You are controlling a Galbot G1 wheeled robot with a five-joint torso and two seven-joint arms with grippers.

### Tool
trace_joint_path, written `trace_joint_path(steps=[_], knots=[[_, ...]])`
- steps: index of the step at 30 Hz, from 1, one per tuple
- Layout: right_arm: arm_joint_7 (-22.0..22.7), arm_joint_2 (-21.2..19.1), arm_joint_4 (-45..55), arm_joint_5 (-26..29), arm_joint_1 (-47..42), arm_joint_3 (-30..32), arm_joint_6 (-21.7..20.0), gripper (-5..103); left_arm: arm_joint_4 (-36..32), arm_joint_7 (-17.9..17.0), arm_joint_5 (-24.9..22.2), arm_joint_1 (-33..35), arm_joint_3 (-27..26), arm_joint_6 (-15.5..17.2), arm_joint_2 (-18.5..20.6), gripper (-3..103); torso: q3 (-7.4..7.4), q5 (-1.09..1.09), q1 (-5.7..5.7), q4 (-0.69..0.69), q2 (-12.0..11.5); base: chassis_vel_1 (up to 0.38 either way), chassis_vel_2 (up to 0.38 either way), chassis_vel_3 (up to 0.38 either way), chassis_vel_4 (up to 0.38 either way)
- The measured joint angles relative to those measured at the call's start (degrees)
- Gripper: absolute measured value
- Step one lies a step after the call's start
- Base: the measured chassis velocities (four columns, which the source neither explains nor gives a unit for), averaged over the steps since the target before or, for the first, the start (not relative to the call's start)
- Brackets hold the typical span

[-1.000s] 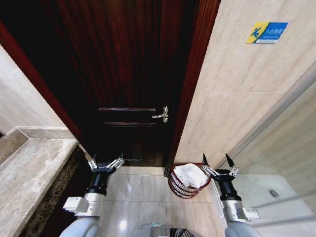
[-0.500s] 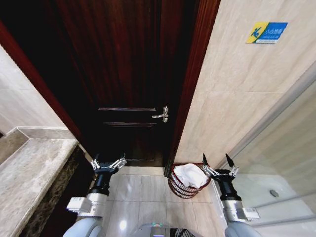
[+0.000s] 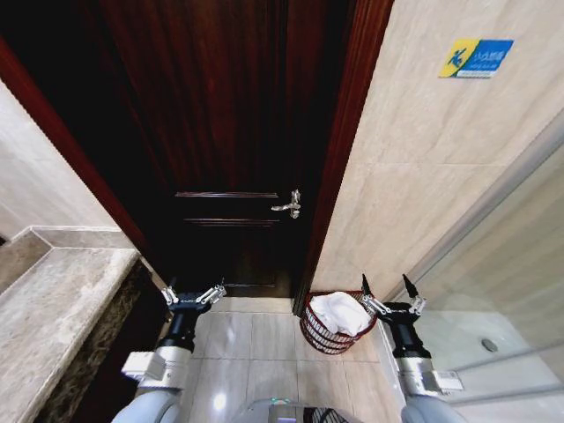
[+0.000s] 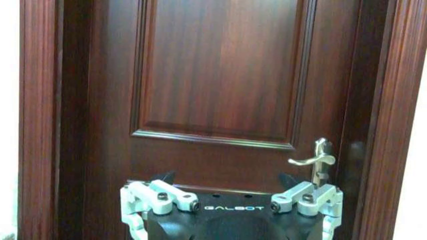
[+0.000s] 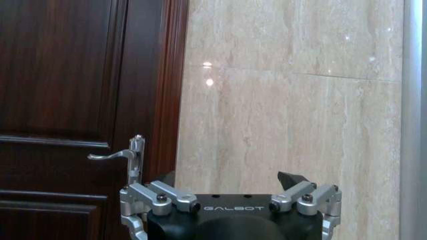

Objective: Discard the used towel into the hamper.

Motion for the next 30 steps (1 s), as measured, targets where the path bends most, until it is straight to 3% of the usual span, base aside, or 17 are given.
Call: trace_joint_path(steps=[30], knots=[[0.00, 0.00, 0.00, 0.00, 0.00, 0.00, 0.00, 100, 0.00, 0.07, -0.04, 0.01, -0.04, 0.04, 0.05, 100, 0.00, 0.00, 0.00, 0.00, 0.00, 0.000, 0.000, 0.000, 0.000]])
